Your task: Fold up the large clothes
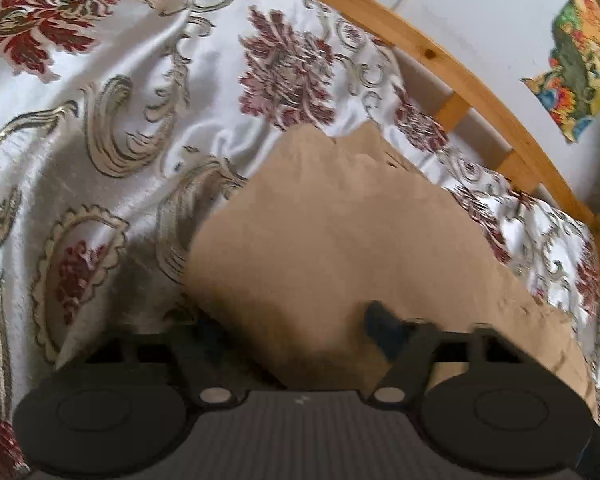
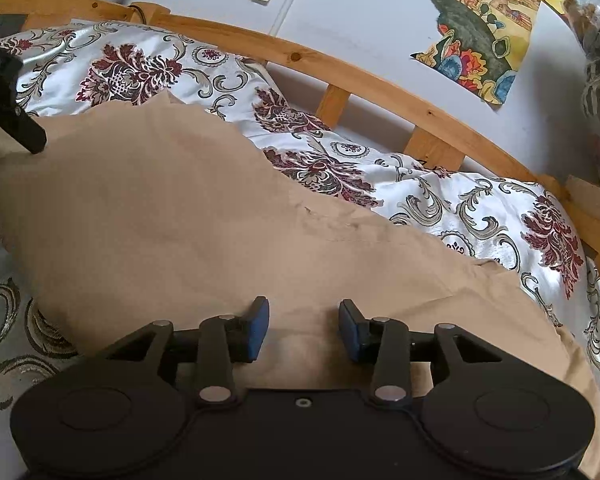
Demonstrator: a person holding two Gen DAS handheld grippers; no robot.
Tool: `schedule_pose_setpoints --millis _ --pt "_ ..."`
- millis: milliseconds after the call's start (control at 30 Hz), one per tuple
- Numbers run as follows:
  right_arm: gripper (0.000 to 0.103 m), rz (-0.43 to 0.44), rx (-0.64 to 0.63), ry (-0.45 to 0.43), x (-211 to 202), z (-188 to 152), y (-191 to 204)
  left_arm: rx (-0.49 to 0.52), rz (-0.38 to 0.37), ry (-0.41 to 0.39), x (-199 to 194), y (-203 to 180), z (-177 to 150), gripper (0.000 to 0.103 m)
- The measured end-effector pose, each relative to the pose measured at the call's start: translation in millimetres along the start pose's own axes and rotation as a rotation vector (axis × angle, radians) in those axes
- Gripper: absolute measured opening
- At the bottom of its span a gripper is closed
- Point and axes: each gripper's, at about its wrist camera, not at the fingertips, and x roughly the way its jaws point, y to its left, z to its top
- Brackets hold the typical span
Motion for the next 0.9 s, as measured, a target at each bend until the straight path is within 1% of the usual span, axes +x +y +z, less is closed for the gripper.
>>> schedule_pose_setpoints --millis 33,67,100,133,167,200,267,300,367,400,467,533,567,600,633,667,700,733,767,800,900 --pt "0.042 0.0 0.001 0.0 0.0 0.0 -0.1 -0.012 0.004 -0.004 -0.1 1.2 1.7 0.046" --pt "0.042 0.0 0.002 0.0 0.0 0.0 -0.6 -0.024 0.019 -0.009 -1.3 1.4 3.7 0.031" --pt "0.043 -0.001 0.004 0.0 0.0 -0.1 -1.1 -0.03 0.021 -0.013 -3.5 0.4 5.7 0.022" --pt "0.044 -0.003 0.008 0.0 0.1 -0.2 -1.8 -0.024 0.017 -0.025 -7.2 -2.9 6.6 0.018" --pt "0.046 -0.003 0.014 0.001 0.4 -0.3 -2.8 0.006 0.021 -0.042 -12.0 -10.0 6.8 0.011" --pt "0.047 -0.002 0.022 0.002 0.8 -0.6 -4.3 0.05 0.029 -0.062 -17.3 -19.3 6.6 0.007" --pt "0.049 0.002 0.043 0.004 1.2 -0.5 -7.4 0.159 0.024 -0.12 -32.1 -44.5 5.8 0.005" --pt "0.049 0.01 0.058 0.007 1.7 -0.3 -9.8 0.212 0.009 -0.141 -39.8 -58.1 6.9 0.004" --pt "0.049 0.035 0.1 0.015 3.4 0.1 -16.6 0.347 -0.059 -0.17 -54.3 -92.1 12.4 0.003" --pt "0.049 0.055 0.13 0.02 4.5 0.1 -21.5 0.423 -0.077 -0.183 -60.4 -112.2 14.9 0.003" --pt "0.049 0.115 0.211 0.038 7.1 0.9 -35.5 0.594 -0.114 -0.203 -70.5 -159.7 16.7 0.003" --pt "0.048 0.222 0.357 0.061 6.1 3.4 -65.1 0.733 -0.151 -0.212 -76.3 -204.3 11.9 0.002" --pt "0.046 0.256 0.437 0.08 4.9 5.5 -80.8 0.795 -0.175 -0.207 -78.4 -225.0 8.2 0.002" --pt "0.046 0.278 0.52 0.102 2.3 7.2 -99.2 0.844 -0.196 -0.197 -80.1 -242.3 3.4 0.002" --pt "0.047 0.275 0.584 0.12 -3.1 9.8 -119.1 0.889 -0.218 -0.18 -80.0 -259.0 -1.2 0.002" --pt "0.05 0.24 0.627 0.133 -11.7 12.6 -139.4 0.938 -0.24 -0.159 -78.0 -275.7 -7.3 0.002" --pt "0.058 0.206 0.654 0.138 -19.9 13.9 -155.0 0.984 -0.254 -0.141 -75.8 -289.7 -14.6 0.002" --pt "0.064 0.18 0.691 0.134 -31.2 13.1 -174.4 1.03 -0.263 -0.127 -72.5 -302.8 -23.7 0.002" --pt "0.072 0.179 0.723 0.121 -41.5 9.7 -191.6 1.072 -0.271 -0.111 -67.5 -313.8 -34.8 0.002" --pt "0.075 0.193 0.755 0.109 -51.4 4.0 -208.8 1.1 -0.278 -0.092 -61.6 -323.0 -44.5 0.002" --pt "0.077 0.248 0.888 0.062 -72.4 -28.2 -250.5 1.164 -0.3 -0.032 -42.3 -342.8 -78.5 0.002"
